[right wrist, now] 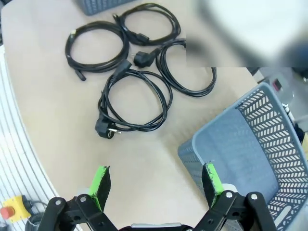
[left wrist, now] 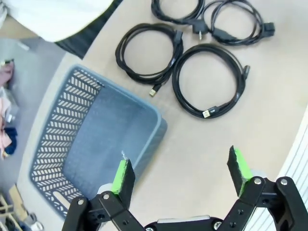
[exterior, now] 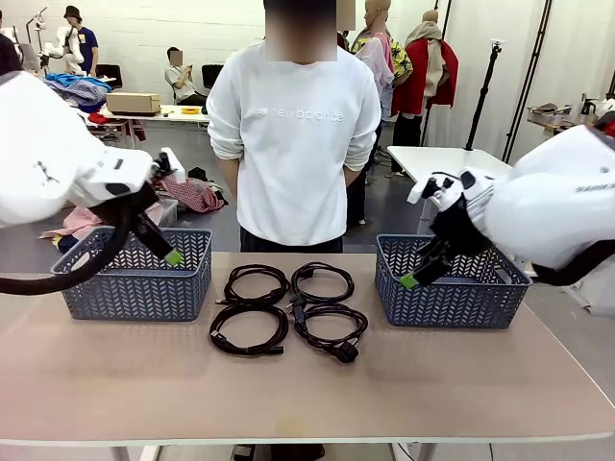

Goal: Organize the cables according to human instructions.
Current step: Pick up a bundle of cables and place it in the basket indicated by the human.

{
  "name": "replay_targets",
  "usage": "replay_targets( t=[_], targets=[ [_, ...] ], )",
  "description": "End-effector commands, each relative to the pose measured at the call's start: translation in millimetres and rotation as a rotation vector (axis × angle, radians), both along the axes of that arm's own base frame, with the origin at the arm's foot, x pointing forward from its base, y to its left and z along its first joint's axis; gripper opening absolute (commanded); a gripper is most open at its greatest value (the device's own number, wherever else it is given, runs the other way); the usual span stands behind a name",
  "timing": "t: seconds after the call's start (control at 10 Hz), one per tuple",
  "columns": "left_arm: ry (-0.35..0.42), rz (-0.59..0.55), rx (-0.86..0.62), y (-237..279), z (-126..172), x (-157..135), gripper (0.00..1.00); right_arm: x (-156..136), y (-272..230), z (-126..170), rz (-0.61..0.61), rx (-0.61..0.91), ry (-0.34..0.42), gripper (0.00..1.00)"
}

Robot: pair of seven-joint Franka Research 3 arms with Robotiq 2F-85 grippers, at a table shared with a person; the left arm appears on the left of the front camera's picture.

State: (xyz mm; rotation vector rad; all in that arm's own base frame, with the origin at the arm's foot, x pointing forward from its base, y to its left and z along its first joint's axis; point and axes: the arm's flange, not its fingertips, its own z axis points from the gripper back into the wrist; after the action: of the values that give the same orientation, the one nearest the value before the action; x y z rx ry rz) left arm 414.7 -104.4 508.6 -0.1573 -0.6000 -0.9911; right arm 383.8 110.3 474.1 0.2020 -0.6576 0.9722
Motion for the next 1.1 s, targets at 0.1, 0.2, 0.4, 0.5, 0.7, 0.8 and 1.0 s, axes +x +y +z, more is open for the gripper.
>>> replay_targets(
  t=[0.1,0.2,0.4,0.5,0.7,0.8,1.0],
  targets=[
    [-0.008,-0.095,-0.141,41.7,19.0,6.3,1.00,3.7,-24.7,9.9,0.067,0.091,-0.024,1.00],
    [-0.025,-0.069,-0.199,52.6,25.3,2.5,1.00,3.3,-31.1,12.0,0.079,0.149,-0.031,1.00],
    [-0.029,-0.058,-0.285,75.6,28.0,-8.9,1.00,1.4,-40.0,13.7,0.110,0.235,-0.032,1.00],
    [-0.035,-0.045,-0.296,80.1,28.2,-13.2,1.00,-0.8,-45.7,16.6,0.112,0.250,-0.040,1.00],
    [-0.039,-0.004,-0.270,88.5,28.1,-13.4,1.00,-3.3,-52.7,20.6,0.126,0.278,-0.048,1.00],
    [-0.039,0.021,-0.243,90.8,29.4,-11.5,1.00,-5.1,-53.3,22.1,0.120,0.276,-0.058,1.00],
    [-0.028,0.020,-0.267,93.2,31.2,-11.5,1.00,-9.3,-50.0,24.5,0.090,0.257,-0.041,1.00]
  ],
)
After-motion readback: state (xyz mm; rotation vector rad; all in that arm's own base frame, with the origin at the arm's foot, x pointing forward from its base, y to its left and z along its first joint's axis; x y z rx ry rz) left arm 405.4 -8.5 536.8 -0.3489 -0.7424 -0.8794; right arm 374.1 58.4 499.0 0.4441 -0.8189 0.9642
